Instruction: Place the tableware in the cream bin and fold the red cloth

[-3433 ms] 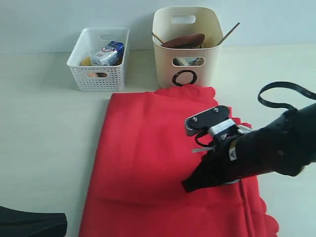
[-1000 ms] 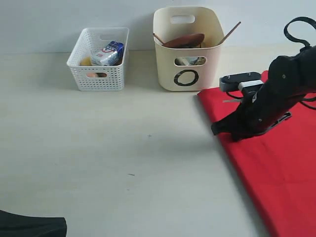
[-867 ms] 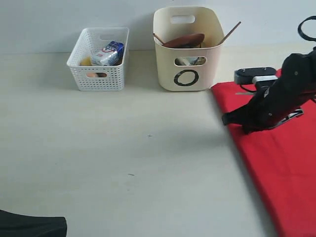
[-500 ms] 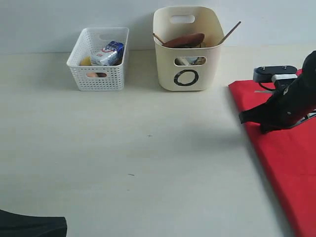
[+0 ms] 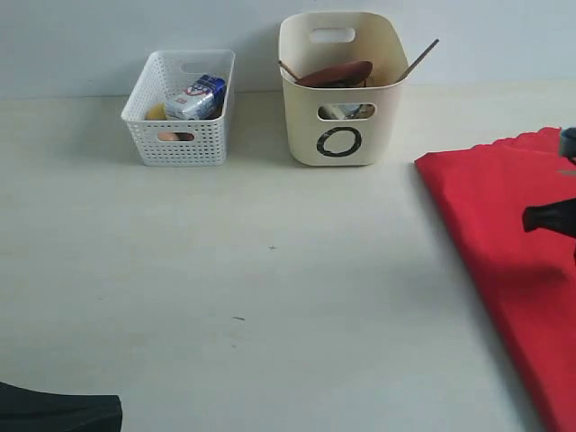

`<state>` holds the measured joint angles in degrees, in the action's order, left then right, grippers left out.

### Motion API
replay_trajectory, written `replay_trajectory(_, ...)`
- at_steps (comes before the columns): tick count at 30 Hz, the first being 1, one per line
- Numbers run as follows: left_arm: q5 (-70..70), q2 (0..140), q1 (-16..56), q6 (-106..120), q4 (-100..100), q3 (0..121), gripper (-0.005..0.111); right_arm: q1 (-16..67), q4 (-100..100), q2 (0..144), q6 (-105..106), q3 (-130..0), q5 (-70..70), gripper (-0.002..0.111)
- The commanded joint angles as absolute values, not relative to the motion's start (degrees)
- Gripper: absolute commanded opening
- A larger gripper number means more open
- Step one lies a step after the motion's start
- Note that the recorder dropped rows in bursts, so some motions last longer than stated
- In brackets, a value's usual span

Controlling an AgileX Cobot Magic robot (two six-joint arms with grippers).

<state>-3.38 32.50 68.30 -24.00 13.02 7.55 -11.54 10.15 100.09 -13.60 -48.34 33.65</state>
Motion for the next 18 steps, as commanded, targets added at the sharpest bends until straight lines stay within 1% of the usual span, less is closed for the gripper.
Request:
replay_trajectory(1,-2.7,32.3,68.5,-24.2,13.2,7.2,0.001,-13.1,11.6,107.4,-15.7,-47.0,27.4,0.000)
replay_trajectory(5,-2.7,32.3,68.5,-24.3,13.0,7.2,0.001,-12.7,11.6,115.0,-14.0,-49.4,21.8,0.000)
replay_trajectory(9,-2.7,32.3,68.5,-24.3,13.0,7.2,0.001,-11.7,11.2,120.2,-10.4,-54.9,21.4,0.000)
replay_trajectory(18,-2.5,32.3,68.5,-24.3,13.0,7.2,0.001,-5.5,11.2,125.4,-6.1,-64.1,18.5,0.000)
